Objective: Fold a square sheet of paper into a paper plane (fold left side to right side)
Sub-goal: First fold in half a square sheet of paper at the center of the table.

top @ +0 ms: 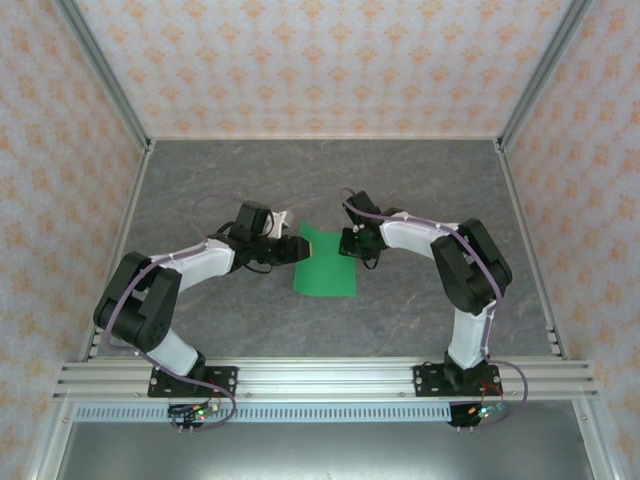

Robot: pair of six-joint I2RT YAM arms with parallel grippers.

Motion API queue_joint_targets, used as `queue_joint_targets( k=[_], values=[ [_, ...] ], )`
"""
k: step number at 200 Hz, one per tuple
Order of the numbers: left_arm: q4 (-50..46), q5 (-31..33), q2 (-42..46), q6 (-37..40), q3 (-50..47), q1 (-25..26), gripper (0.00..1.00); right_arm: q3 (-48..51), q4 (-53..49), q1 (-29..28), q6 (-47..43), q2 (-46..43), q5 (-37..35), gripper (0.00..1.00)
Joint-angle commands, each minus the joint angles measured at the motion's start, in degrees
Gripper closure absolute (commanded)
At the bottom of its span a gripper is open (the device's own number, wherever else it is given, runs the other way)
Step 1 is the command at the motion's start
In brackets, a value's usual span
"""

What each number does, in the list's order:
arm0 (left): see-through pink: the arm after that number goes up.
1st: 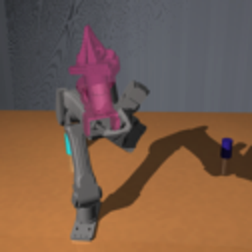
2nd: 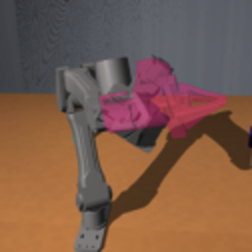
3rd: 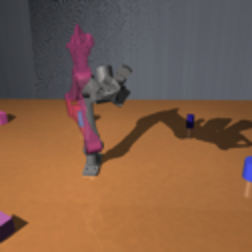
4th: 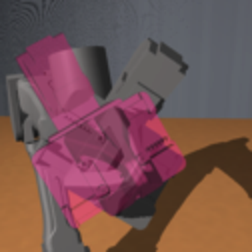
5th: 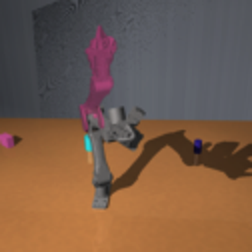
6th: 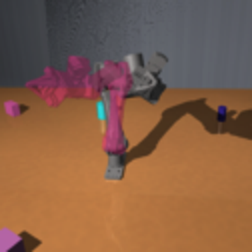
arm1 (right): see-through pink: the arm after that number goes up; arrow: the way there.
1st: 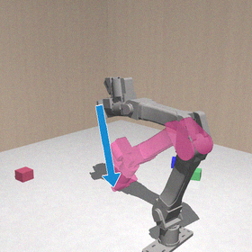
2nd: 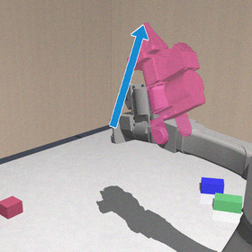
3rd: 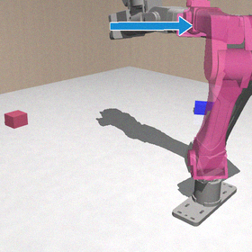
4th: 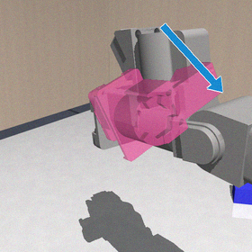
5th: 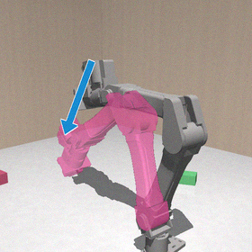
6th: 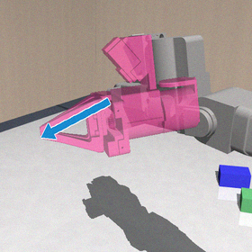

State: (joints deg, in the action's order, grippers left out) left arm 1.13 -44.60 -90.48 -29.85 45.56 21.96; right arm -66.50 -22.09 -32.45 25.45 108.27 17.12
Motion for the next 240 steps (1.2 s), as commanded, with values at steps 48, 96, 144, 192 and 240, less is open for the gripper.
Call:
queue_joint_targets(
  k=[48,96,144,192,240],
  values=[
    [6.5,-2.2,-4.0,-4.6,2.9,2.5,0.43,4.8,3.7,-0.2,0.9,3.8,-0.1,0.67],
    [9.7,-3.9,-7.6,-6.6,3.9,2.9,0.43,5.4,6.7,0.2,3.0,3.5,3.0,0.67],
    [9.8,-3.7,-9.1,-6.8,4.6,2.9,0.43,6.3,9.0,1.4,3.7,-0.6,4.1,0.67],
    [10.2,-3.4,-10.3,-7.2,5.1,2.9,0.44,8.9,10.8,2.7,4.1,-8.7,4.2,0.64],
    [10.3,-3.0,-10.9,-7.6,5.6,2.9,0.50,14.6,23.2,2.7,10.6,-12.5,12.4,0.64]
  ],
)
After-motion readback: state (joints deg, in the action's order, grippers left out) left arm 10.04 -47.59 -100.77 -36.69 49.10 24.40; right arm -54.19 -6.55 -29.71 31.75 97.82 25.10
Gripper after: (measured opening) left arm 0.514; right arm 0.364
